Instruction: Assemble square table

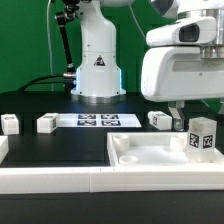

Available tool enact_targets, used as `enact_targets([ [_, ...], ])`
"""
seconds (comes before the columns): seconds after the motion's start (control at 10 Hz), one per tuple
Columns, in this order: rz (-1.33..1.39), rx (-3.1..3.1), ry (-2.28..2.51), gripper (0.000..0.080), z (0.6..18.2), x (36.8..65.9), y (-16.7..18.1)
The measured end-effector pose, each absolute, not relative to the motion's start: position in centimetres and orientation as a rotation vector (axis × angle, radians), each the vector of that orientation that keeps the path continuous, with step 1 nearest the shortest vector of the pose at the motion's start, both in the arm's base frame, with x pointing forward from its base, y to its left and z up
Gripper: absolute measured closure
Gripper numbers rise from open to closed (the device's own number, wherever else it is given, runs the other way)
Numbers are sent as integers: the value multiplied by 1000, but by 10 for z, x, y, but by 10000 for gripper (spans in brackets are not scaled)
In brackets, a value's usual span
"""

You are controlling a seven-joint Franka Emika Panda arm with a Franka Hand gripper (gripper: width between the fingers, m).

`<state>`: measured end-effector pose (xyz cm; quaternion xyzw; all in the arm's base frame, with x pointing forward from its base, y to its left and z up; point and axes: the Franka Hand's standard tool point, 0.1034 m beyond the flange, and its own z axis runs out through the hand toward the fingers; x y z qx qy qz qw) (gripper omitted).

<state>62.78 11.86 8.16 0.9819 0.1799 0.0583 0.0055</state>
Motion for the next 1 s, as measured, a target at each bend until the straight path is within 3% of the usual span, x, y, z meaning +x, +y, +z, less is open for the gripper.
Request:
enact_targets([
  [0.1, 182, 3074, 563, 286, 82, 628, 119],
  [0.2, 182, 3074, 563, 286, 82, 628, 119],
  [0.3, 183, 3079, 540, 426, 82, 628, 119],
  [0.4, 183, 3084, 515, 509, 82, 628, 119],
  [1.0, 186, 3157, -225, 509, 82, 627, 119],
])
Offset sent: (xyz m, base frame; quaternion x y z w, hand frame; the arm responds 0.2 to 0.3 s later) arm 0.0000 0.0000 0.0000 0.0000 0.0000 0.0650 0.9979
